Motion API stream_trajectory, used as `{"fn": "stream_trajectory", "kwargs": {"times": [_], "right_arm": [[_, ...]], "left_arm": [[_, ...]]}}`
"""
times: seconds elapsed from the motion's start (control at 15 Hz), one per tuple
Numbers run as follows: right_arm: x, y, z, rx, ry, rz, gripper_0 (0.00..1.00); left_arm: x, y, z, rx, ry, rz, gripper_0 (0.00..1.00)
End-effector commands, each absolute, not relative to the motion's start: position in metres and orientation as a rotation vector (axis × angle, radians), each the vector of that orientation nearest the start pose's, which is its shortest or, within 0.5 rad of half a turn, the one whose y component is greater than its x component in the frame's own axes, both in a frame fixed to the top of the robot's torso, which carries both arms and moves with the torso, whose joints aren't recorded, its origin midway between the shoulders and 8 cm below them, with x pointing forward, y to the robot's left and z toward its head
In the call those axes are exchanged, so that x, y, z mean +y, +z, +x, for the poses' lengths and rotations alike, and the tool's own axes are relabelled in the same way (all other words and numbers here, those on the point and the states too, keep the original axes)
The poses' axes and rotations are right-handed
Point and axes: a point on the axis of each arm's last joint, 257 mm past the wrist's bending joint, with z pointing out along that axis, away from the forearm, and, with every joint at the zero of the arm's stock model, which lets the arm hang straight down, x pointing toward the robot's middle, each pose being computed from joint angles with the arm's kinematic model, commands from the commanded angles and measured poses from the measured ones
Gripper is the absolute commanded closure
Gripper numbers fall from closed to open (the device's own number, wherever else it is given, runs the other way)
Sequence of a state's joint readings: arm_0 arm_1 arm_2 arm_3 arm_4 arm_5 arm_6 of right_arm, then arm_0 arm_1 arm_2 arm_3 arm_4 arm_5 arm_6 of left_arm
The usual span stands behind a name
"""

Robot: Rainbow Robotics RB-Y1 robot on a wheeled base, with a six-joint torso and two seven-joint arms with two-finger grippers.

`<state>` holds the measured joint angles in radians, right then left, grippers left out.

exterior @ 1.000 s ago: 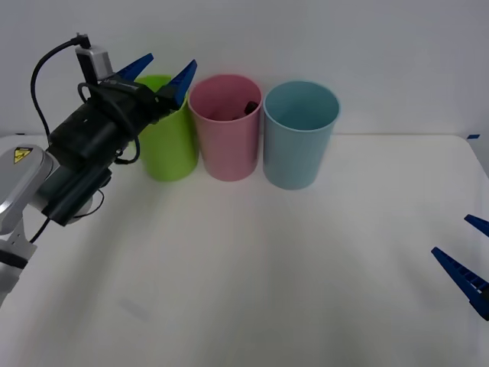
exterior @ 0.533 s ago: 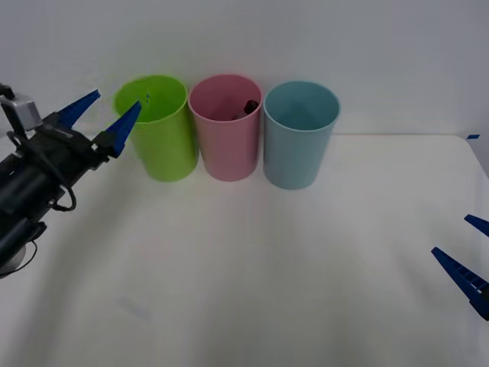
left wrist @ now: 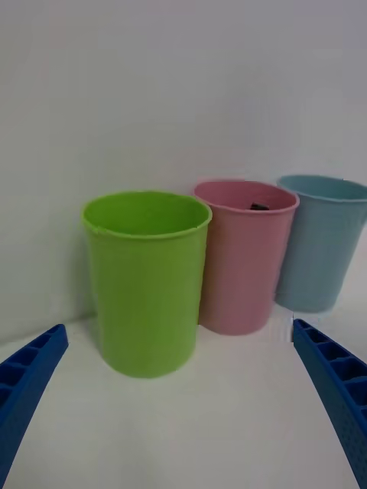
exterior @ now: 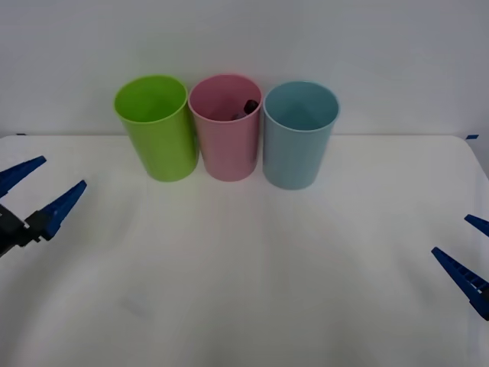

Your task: Grasp the object on the table and drop it into the matching bin: aluminum can to the light blue bin, PET bottle to the pink bin.

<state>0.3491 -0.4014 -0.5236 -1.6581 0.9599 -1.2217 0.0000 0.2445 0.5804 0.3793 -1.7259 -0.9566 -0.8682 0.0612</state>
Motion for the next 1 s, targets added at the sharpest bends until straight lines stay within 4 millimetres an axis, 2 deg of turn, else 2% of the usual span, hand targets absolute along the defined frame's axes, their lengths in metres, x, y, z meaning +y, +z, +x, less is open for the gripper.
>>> {"fn": "stream_trajectory", "kwargs": {"times": [0.07, 0.47, 0.73, 1.0], "right_arm": [[-0.33, -0.169, 0.342, 1.441, 0.567, -0.465, 0.0], [-0.33, -0.169, 0.342, 1.441, 0.567, -0.465, 0.0], [-0.33, -0.169, 0.342, 1.441, 0.567, -0.465, 0.0], [-0.33, -0.169, 0.342, 1.441, 0.567, -0.465, 0.0]], "left_arm": [[0.356, -0.135, 0.394, 1.497, -0.412, 0.475, 0.0], [0.39, -0.157, 0.349, 1.573, -0.338, 0.514, 0.0], [0.403, -0.167, 0.333, 1.609, -0.312, 0.513, 0.0], [0.403, -0.172, 0.327, 1.627, -0.323, 0.506, 0.0]]}}
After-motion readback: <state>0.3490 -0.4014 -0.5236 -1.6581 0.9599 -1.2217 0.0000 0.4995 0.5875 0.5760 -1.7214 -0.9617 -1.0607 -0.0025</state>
